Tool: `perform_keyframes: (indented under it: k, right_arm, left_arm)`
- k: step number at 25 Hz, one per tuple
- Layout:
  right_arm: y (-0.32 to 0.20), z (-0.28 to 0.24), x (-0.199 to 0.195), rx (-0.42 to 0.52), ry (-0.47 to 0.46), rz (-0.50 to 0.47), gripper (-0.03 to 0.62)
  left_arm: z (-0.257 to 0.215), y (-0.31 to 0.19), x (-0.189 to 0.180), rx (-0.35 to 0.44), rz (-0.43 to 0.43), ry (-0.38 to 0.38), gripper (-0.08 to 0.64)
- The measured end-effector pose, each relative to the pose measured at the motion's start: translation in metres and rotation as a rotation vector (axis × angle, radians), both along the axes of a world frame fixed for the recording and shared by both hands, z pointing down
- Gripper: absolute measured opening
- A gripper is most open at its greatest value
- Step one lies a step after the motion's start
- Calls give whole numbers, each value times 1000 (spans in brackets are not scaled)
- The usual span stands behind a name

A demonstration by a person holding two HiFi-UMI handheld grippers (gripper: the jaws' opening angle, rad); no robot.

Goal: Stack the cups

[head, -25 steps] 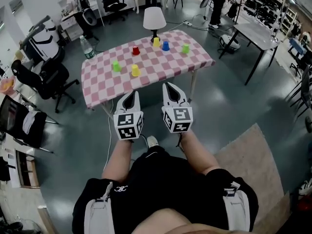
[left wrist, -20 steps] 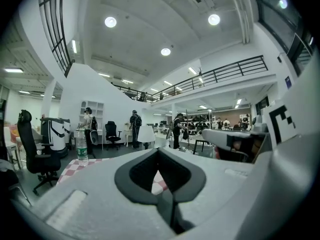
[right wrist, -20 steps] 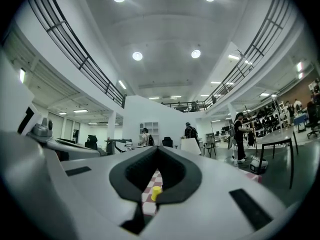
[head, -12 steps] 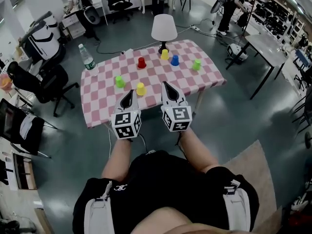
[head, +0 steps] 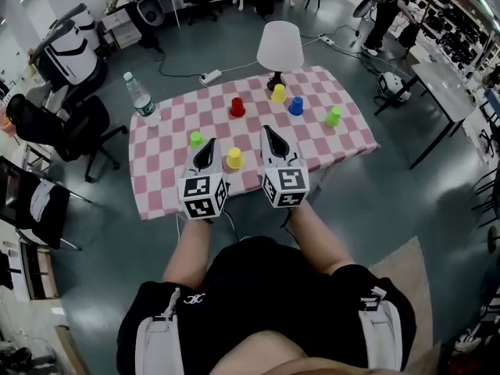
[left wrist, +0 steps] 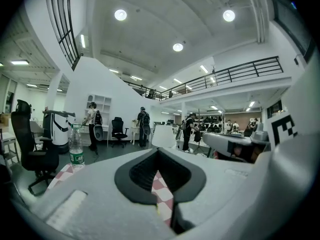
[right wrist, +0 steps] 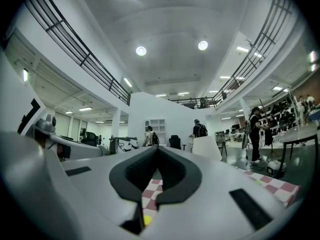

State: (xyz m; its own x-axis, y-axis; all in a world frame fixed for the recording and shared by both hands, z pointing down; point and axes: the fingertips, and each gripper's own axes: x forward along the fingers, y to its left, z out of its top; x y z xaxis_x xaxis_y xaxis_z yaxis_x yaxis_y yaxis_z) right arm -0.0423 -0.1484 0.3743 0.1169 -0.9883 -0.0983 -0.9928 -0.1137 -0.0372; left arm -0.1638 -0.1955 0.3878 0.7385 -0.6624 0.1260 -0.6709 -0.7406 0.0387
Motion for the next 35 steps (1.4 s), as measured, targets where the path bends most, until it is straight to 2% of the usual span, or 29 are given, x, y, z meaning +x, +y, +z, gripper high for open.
perform_keyframes:
  k: [6, 10, 19, 27, 30, 32, 33, 34, 35]
  right_arm:
    - [-28, 12, 23, -13, -12, -18, 2]
    - [-44, 20, 43, -21, -19, -64, 2]
    - [-85, 14, 71, 0, 1, -261, 2]
    - [-107, 21, 70, 14, -26, -350, 2]
    - [-113, 24, 63, 13, -24, -368, 2]
    - [-116, 24, 50, 15, -29, -415, 2]
    - [-118, 26, 41, 16, -34, -456, 45]
    - [-119, 27, 32, 15, -37, -496, 167]
    - [-121, 30, 24, 12, -36, -521, 245]
  left_arm:
    - [16, -29, 13, -31, -35, -20, 15]
    - [23, -33, 26, -34, -87, -36, 15]
    - [25, -46, 36, -30, -315, 5, 15]
    - [28, -42, 33, -13, -420, -13, 15]
    - [27, -40, 27, 0, -442, -20, 15]
    - [25, -41, 19, 3, -458, -21, 15]
    - [24, -41, 15, 5, -465, -21, 15]
    - [23, -42, 12, 8, -470, -22, 15]
    - [22, -43, 8, 11, -475, -22, 15]
